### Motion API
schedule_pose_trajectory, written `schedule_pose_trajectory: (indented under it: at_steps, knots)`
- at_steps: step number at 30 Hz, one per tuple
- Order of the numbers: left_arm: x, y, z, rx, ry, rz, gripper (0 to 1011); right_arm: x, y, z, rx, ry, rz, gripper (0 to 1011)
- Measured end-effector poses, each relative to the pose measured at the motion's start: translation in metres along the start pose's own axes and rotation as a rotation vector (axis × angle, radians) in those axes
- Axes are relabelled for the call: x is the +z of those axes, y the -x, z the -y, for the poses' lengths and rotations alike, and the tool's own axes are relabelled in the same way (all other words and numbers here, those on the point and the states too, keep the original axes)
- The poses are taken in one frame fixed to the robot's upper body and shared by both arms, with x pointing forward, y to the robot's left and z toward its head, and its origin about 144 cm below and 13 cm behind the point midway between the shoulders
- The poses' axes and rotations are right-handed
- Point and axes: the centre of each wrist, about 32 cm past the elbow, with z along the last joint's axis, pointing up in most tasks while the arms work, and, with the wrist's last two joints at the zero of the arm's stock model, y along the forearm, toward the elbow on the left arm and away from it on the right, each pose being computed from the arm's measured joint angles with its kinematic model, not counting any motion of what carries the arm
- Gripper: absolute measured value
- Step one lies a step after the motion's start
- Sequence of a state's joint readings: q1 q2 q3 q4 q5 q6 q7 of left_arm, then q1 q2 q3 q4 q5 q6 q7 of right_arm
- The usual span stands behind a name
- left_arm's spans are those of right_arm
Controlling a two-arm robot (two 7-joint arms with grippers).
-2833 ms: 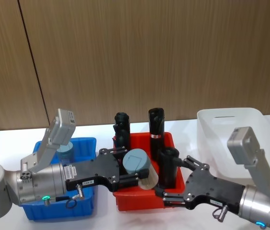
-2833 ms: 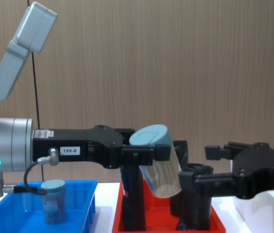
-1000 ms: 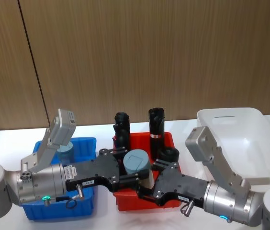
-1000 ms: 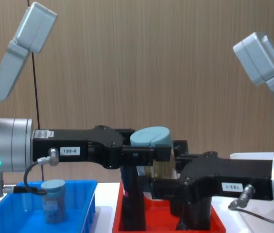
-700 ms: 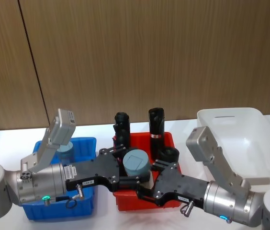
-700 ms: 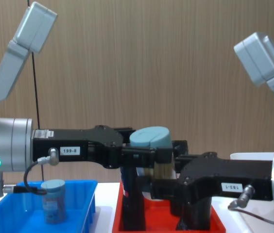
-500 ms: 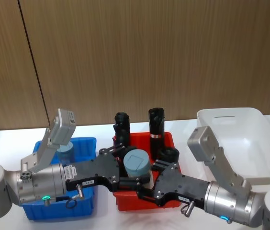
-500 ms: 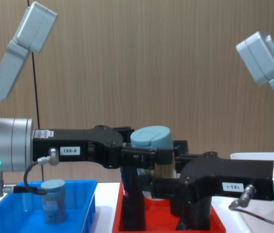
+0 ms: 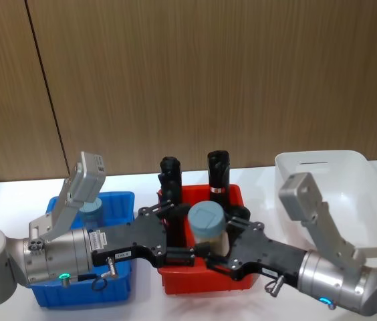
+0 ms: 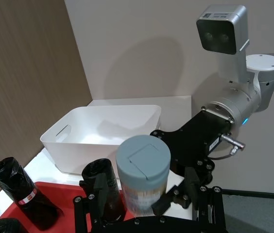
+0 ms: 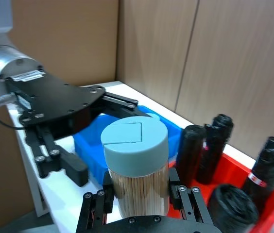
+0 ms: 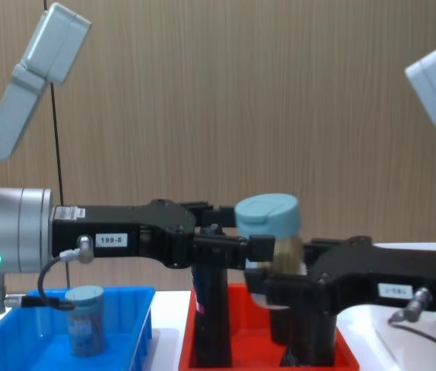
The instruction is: Pick the cotton swabs from the blue box and place them into the white box.
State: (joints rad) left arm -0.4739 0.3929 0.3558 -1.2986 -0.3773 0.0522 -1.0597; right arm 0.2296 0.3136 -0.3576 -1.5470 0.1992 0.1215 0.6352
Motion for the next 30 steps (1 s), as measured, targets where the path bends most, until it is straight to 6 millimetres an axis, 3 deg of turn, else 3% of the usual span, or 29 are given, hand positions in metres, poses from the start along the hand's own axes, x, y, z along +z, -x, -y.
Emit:
schedule_pose_trajectory:
  at_steps: [30]
  knots:
    - [0.0,0.0,0.0,0.0,0.0,0.0,1004,-0.003,-0.058,0.058,-0.338,0.026,-0.003,647]
